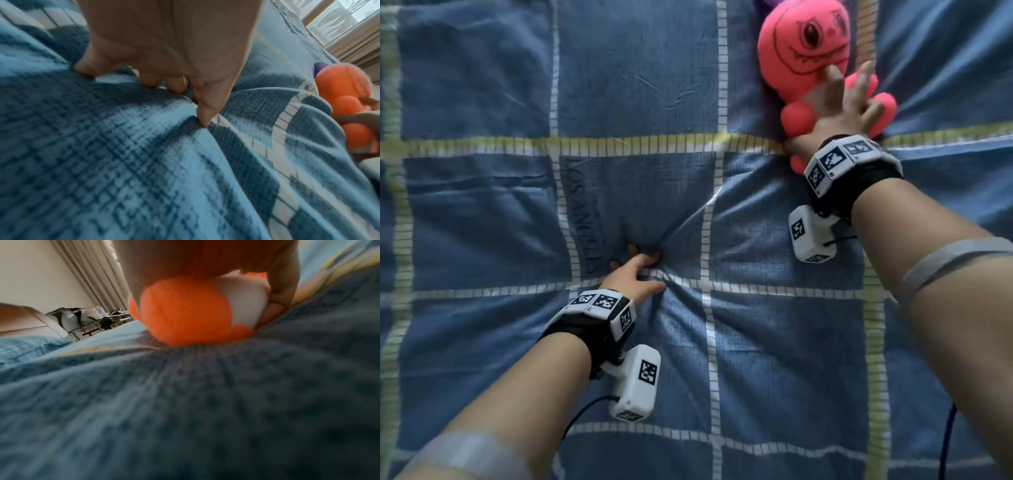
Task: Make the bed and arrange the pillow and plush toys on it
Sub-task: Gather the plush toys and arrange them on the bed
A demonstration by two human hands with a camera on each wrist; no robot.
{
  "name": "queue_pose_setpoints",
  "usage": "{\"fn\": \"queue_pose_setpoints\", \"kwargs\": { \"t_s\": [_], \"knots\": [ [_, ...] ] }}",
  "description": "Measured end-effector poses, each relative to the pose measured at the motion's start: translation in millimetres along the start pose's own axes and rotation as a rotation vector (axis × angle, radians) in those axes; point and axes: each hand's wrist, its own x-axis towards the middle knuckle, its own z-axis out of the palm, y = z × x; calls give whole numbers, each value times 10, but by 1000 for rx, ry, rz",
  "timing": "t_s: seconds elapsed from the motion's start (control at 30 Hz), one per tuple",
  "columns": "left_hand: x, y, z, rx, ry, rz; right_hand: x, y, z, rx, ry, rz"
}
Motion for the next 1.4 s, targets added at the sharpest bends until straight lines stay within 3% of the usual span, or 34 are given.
{"fn": "queue_pose_setpoints", "kwargs": {
  "t_s": [0.13,0.4,0.6,0.67,0.77,0.83,0.97,1.2,1.27,1.4],
  "knots": [
    [-30,-23,30,-20,18,8,-110,54,-61,-91,14,-110],
    [-274,-111,100,119,12,177,-489,36,-177,45,121,-226],
    [-320,-265,44,105,-4,273,-503,-11,-117,109,22,-47],
    [-339,-320,29,71,-20,291,-552,-38,-67,14,66,-21],
    [-387,-401,-2,36,-32,305,-632,-67,8,-312,103,-138],
    [-422,-476,-23,-20,-57,300,-710,-175,14,-475,48,-225],
    [-536,-549,-65,-145,-122,292,-832,-301,-78,-406,-61,-216],
    [-955,-578,-248,-464,-138,256,-1506,-348,-270,-270,32,-357],
    [-1132,-603,-329,-567,-135,281,-1820,-414,-227,-252,-3,-387],
    [-1526,-732,-608,-692,-84,476,-2504,-823,-76,-122,-110,-396]
  ]
}}
